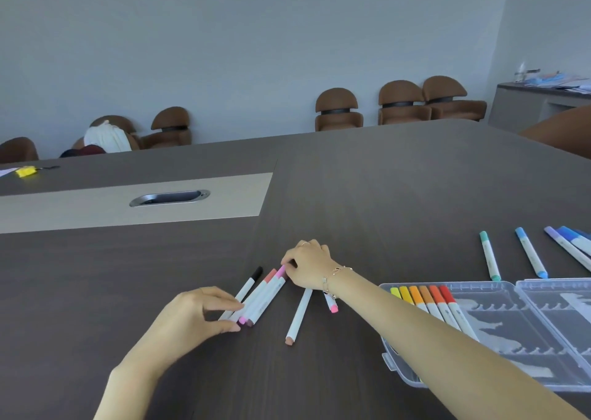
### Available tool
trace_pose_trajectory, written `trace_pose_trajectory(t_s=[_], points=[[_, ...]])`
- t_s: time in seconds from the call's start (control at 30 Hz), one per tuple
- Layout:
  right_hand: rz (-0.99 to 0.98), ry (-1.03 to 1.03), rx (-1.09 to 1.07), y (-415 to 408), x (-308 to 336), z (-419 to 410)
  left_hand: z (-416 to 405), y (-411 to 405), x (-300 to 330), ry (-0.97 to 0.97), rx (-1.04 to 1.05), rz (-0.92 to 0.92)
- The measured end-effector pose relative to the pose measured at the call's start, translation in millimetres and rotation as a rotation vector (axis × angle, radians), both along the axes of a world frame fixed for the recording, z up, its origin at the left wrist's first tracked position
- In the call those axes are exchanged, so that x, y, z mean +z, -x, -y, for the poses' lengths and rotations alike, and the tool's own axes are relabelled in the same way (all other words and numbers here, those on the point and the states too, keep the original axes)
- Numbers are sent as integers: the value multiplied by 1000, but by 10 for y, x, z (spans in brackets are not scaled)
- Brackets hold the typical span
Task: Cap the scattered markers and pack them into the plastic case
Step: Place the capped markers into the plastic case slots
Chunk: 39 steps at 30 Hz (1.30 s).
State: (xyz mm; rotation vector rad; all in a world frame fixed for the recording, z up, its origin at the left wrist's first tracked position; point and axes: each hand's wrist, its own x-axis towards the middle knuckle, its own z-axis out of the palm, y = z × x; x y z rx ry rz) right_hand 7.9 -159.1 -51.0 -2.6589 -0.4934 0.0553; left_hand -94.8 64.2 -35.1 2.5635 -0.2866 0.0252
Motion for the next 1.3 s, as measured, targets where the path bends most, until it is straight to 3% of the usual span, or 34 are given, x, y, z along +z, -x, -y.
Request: trace_pose_trajectory(t_s=[0.23, 0.43, 0.57, 0.83, 0.93, 1.3], points=[[-1, -17, -26, 16, 11, -33, 148, -11, -30, -16, -19, 64], [79, -194, -54, 173, 351, 418, 841, 147, 47, 247, -27, 298], [31, -182, -46, 389, 479, 1257, 1749, 296, -4, 85, -179, 487], [-20, -59, -110, 971, 190, 2404, 2764, 585, -130, -38, -503, 449], [-50, -61, -129, 1057, 101, 2504, 2880, 635, -113, -88, -541, 355], [-28, 2, -119, 1134, 47, 2604, 2950, 600, -114, -159, -633, 297]])
